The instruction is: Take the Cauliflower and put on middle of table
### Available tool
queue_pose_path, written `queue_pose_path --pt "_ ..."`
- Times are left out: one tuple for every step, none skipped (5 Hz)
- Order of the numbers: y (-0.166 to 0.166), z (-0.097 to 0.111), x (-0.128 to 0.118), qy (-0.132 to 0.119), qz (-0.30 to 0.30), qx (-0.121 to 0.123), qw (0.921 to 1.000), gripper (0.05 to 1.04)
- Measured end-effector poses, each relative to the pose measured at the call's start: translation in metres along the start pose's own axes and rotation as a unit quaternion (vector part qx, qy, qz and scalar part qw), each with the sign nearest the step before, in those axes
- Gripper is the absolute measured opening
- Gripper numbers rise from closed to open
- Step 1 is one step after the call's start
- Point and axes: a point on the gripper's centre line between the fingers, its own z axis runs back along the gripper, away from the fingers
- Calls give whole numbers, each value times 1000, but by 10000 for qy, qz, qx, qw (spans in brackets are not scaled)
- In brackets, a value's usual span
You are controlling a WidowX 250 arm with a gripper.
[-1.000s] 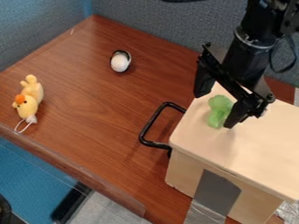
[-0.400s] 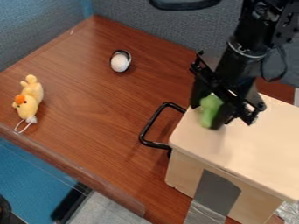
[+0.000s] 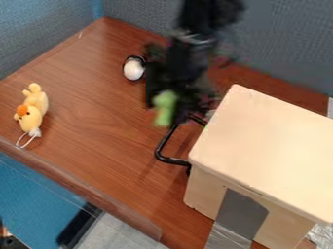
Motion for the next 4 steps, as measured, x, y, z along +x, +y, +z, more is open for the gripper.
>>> queue_pose_path --pt "32 -22 -24 166 419 -54 9990 589" --pt "53 -50 -38 325 594 26 9977 589" --pt "64 -82 -43 426 627 263 9968 589" --pt "74 -104 -47 505 649 422 9957 589"
